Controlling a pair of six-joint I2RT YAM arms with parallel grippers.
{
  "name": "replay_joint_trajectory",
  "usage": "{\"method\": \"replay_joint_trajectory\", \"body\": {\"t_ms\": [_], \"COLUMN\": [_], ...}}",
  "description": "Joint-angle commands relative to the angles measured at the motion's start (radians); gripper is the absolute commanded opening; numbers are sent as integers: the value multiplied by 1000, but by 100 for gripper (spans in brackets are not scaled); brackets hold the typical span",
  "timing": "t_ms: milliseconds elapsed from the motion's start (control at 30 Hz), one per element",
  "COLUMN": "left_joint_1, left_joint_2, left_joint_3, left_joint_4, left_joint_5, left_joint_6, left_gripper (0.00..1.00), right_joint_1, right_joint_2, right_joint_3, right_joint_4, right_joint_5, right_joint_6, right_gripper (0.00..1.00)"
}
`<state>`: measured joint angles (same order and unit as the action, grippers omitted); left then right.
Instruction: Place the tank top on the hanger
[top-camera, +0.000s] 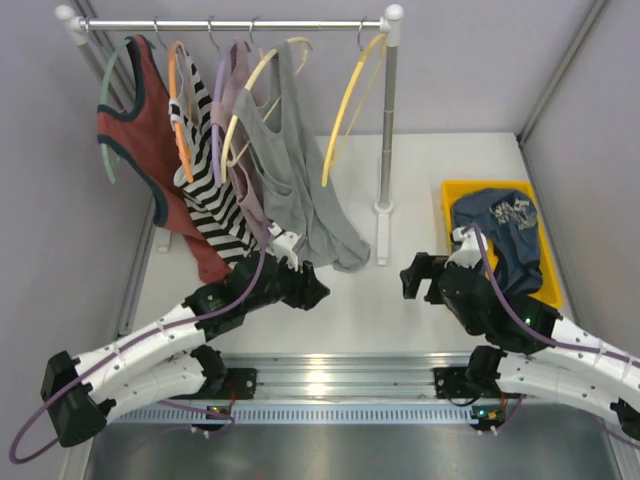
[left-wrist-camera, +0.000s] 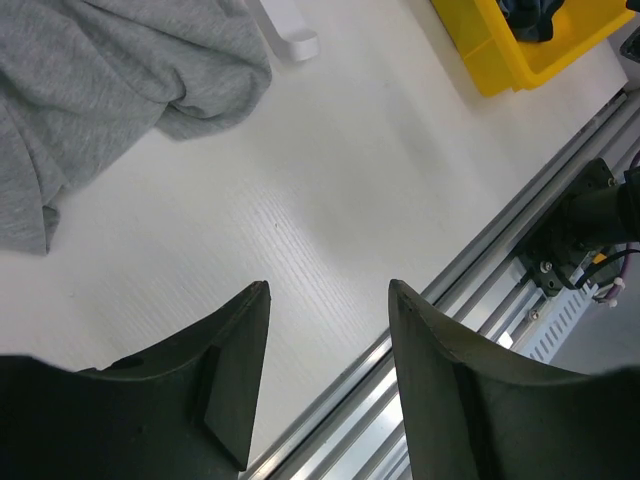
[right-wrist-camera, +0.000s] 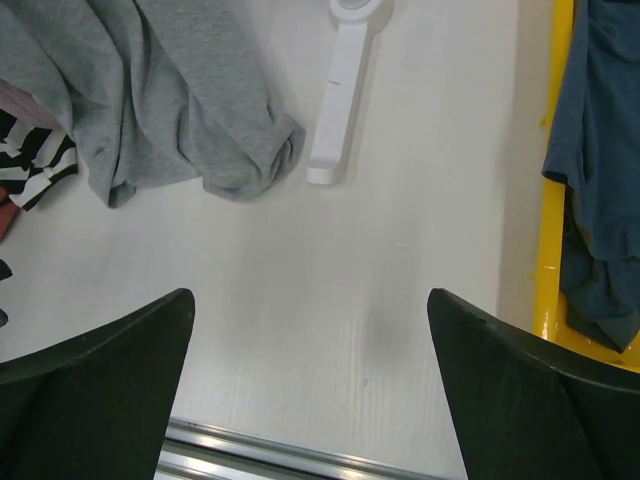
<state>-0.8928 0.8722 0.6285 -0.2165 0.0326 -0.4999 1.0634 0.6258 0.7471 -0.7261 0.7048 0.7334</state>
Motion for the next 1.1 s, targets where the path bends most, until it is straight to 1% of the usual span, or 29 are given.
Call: {"method": "replay_joint_trajectory", "body": {"t_ms": [0, 133, 233, 333, 400, 433, 500, 533, 567, 600, 633, 700, 733, 767, 833, 900, 1000, 1067], "left_joint_1": [-6, -5, -5, -5, -5, -5, -5, -3, -5, -5, -3, -3, -3, -3, -3, -3, -3, -3], "left_joint_2": [-18, -18, -21, -21, -19, -15, -12, -4, -1, -1, 4, 8, 16, 20, 34, 45, 56, 62], "left_joint_3": [54, 71, 80, 85, 86, 88, 94, 96, 97, 102, 102, 105, 106, 109, 120, 132, 140, 139], "left_joint_4": [6, -17, -27, -38, -40, -40, -40, -41, -38, -34, -29, -9, -6, 0, -4, -12, -17, -17], "left_joint_5": [9, 13, 16, 15, 16, 18, 33, 41, 55, 61, 69, 93, 104, 110, 124, 136, 153, 164], "left_joint_6": [23, 31, 40, 54, 66, 69, 78, 80, 81, 81, 84, 86, 89, 93, 101, 110, 113, 110], "left_gripper": [56, 56, 57, 57, 57, 57, 58, 58, 58, 58, 58, 58, 58, 58, 58, 58, 58, 58], "right_joint_1": [-11, -13, -16, -66, -184, -292, -414, -551, -624, -698, -829, -942, -1030, -1055, -1146, -1158, -1194, -1250], "right_joint_2": [8, 51, 118, 193, 253, 271, 314, 330, 356, 368, 382, 417, 431, 465, 506, 560, 600, 646], "right_joint_3": [18, 44, 121, 170, 222, 247, 265, 287, 300, 313, 330, 337, 336, 333, 325, 319, 276, 271], "right_joint_4": [20, 13, -32, -73, -91, -91, -82, -84, -82, -82, -78, -64, -43, -27, 8, 28, 111, 141], "right_joint_5": [-10, -48, -47, -51, -97, -161, -223, -282, -316, -383, -412, -465, -485, -510, -573, -588, -599, -602], "right_joint_6": [-14, -43, -57, -83, -130, -152, -213, -233, -265, -279, -293, -313, -316, -319, -318, -313, -296, -286], "right_gripper": [100, 100, 100, 100, 100, 100, 100, 100, 100, 100, 100, 100, 100, 100, 100, 100, 100, 100]}}
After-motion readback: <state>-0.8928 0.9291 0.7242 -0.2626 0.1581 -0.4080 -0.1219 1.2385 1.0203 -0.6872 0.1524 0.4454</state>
